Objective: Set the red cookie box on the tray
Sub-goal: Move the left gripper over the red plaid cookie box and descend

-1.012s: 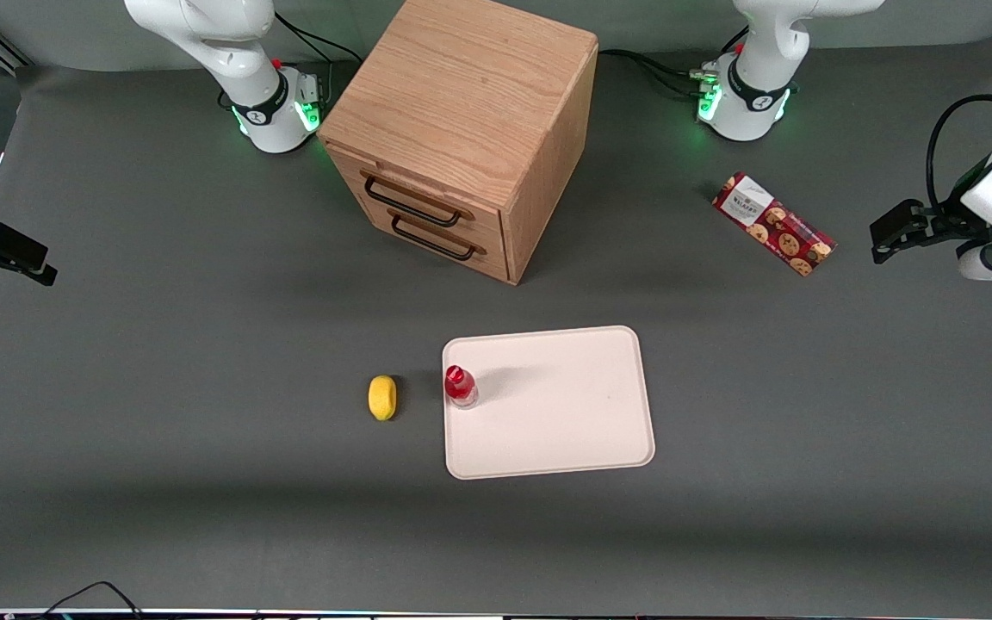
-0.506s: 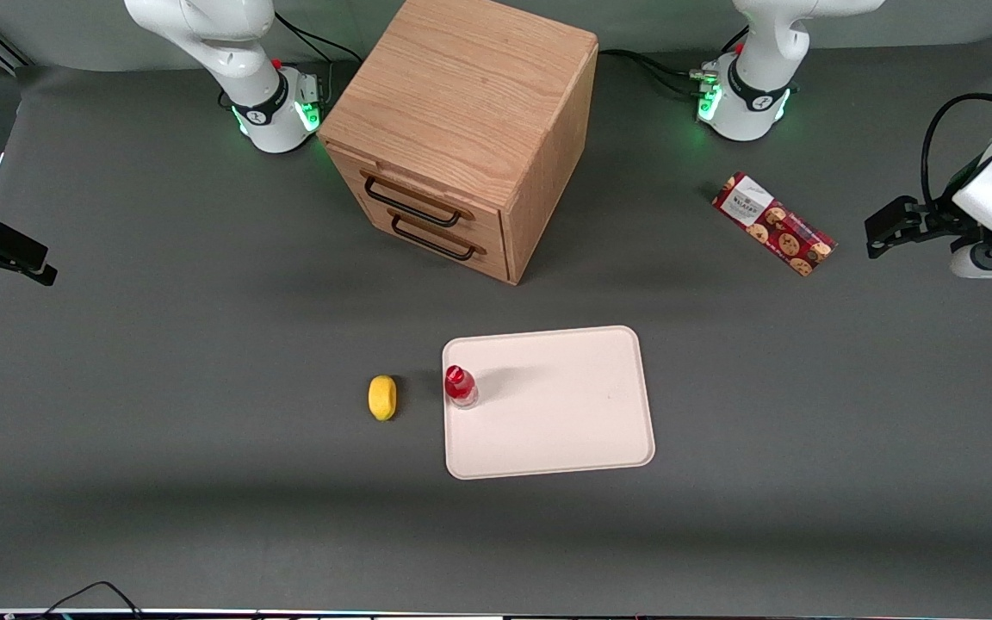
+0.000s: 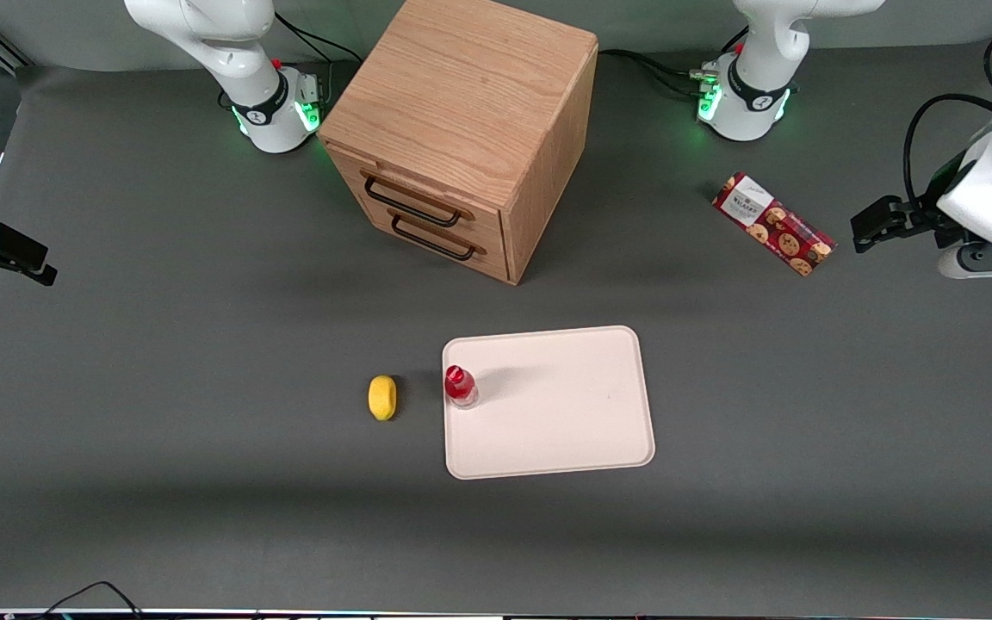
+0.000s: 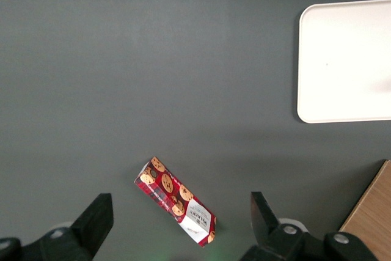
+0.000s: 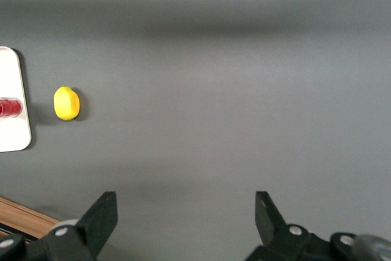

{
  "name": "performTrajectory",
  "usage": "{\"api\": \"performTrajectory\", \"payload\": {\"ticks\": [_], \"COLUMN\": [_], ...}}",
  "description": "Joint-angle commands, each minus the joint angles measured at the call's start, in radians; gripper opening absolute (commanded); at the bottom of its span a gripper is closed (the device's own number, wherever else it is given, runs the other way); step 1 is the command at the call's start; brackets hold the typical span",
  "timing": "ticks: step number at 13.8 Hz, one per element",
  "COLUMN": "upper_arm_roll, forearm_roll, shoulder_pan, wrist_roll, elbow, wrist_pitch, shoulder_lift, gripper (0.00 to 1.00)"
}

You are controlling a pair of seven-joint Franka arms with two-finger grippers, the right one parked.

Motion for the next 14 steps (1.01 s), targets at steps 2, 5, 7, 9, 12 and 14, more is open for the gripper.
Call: {"api": "performTrajectory", "payload": {"ticks": [2, 5, 7, 9, 12, 14], "upper_arm_roll": [0.009, 0.02, 0.052, 0.069, 0.109, 0.126], "forearm_roll": [0.006, 0.005, 0.001, -0.002, -0.02, -0.021], "shoulder_pan": [-0.008, 0.001, 0.003, 0.003, 0.003, 0.003], "wrist_roll": [-0.095, -0.164, -0.172, -0.227, -0.25, -0.25], "elbow": [-0.034, -0.173, -0.311, -0.466, -0.618, -0.759], "wrist_pitch": [-0.035, -0.001, 0.068, 0.155, 0.218, 0.307], "shoulder_lift": [-0.004, -0.046, -0.104, -0.17, -0.228, -0.3], "gripper": [1.0, 1.0, 1.0, 1.0, 1.0, 1.0]}}
